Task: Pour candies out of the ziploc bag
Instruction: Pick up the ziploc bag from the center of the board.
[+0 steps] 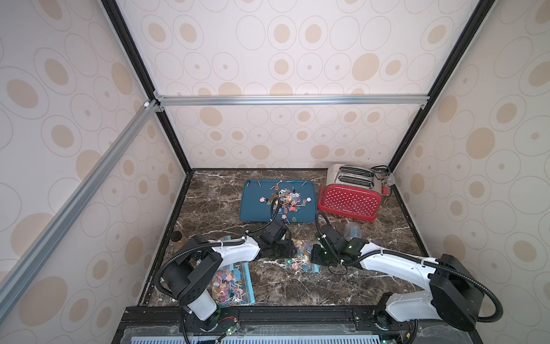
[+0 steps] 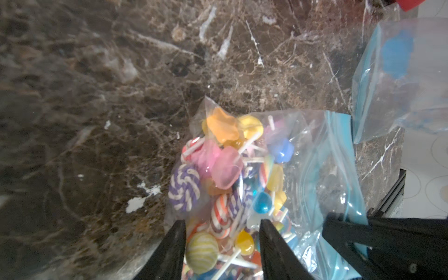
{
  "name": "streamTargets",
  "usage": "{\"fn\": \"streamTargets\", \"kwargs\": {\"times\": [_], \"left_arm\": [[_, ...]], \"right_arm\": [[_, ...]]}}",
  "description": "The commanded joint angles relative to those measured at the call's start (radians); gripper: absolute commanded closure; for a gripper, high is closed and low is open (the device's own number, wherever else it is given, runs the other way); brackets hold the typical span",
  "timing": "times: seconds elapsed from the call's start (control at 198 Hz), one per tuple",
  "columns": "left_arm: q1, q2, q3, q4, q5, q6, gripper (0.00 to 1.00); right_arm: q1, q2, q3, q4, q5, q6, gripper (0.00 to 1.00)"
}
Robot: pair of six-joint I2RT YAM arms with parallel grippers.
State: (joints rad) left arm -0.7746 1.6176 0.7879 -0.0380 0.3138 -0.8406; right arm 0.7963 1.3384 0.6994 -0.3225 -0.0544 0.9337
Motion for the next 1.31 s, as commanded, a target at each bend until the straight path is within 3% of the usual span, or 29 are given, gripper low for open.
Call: {"fn": "streamTargets", "kwargs": {"times": [0.0, 0.398, 0.676, 0.988, 1.306], "left_arm": [[0.006, -0.029, 0.019, -0.005, -0.007, 0.023, 0.57], [0.006, -0.038, 0.017, -0.017, -0.012, 0.023, 1.0], [0.007, -0.086, 0.022, -0.029, -0.044, 0.017, 1.0], [0.012, -0.19, 0.049, -0.079, -0.12, 0.022, 1.0], [0.172, -0.266, 0.105, -0.122, -0.119, 0.064, 1.0]], "right_arm": [[-0.005, -0.005, 0.017, -0.021, 0.01, 0.001, 1.0], [-0.005, 0.001, 0.013, -0.01, 0.002, 0.002, 1.0], [-0.004, 0.002, 0.038, -0.018, -0.006, -0.023, 1.0], [-0.005, 0.036, 0.192, -0.095, 0.021, -0.11, 1.0], [-0.072, 0.224, 0.484, -0.175, -0.01, -0.253, 1.0]]}}
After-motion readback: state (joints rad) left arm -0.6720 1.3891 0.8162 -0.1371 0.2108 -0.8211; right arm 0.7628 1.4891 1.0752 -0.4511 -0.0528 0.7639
